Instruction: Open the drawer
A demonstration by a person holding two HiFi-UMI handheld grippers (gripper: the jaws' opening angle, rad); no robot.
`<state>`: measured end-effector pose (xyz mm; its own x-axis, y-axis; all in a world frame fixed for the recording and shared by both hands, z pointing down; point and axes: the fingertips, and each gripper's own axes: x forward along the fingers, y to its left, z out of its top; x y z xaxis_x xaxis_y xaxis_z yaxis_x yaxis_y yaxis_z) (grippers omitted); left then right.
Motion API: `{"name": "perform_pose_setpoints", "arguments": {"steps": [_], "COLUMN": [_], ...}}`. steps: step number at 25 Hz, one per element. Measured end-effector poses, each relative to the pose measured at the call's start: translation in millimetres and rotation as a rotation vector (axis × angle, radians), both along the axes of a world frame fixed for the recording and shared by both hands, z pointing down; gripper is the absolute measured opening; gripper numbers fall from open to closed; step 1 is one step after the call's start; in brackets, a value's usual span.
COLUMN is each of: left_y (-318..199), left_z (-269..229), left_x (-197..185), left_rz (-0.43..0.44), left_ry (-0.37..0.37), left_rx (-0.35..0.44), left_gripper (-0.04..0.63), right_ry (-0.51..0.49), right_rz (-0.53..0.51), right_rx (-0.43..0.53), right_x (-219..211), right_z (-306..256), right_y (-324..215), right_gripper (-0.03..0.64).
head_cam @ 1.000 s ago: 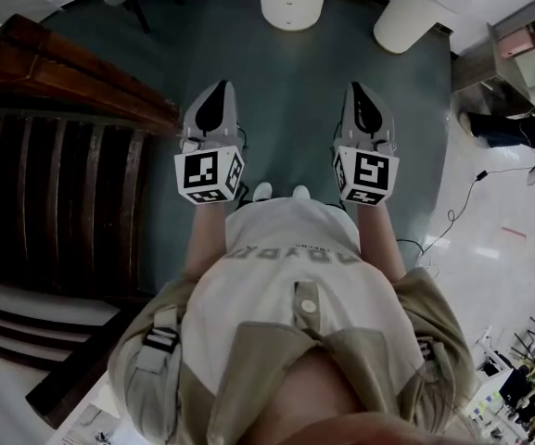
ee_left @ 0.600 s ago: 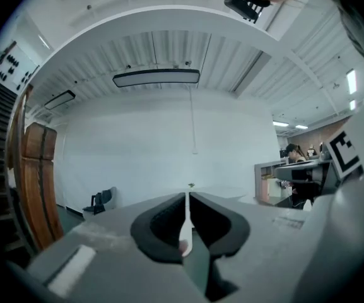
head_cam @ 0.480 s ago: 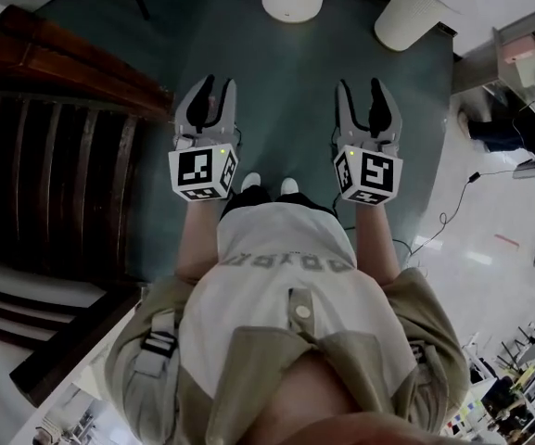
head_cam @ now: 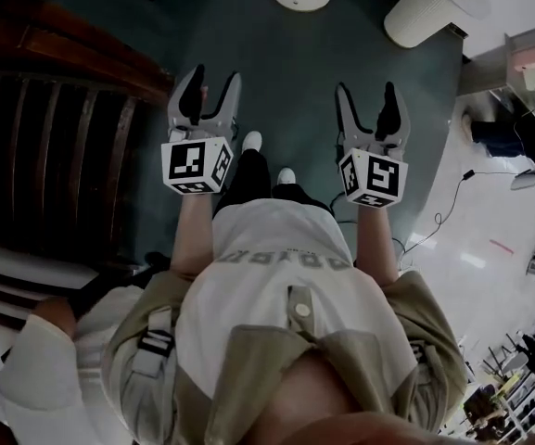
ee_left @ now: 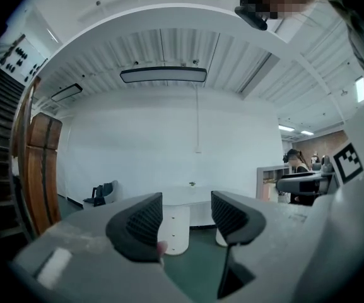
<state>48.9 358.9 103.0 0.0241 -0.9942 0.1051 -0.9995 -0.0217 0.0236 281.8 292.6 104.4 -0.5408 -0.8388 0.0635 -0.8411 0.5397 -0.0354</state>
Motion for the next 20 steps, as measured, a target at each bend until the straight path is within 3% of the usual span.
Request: {"name": "perform_pose_setpoints", "arguments": {"steps": [11, 20], "left_y": [-52, -109], "left_z": [8, -19], "left_x": [-42, -104], "left_rz": [0.039, 0.076], "left_ry": [0.009, 0.009], "left_rx": [-0.011, 0.028], "left_gripper": [0.272, 0.272], "right_ry": [0.002, -0.017], "right_rz": [0.052, 0.076], "right_rx": [-0.014, 0.017], "right_x": [-28, -88], "right_z": [8, -16], "right_y": [-41, -86], "right_gripper": [0.359, 0.359]}}
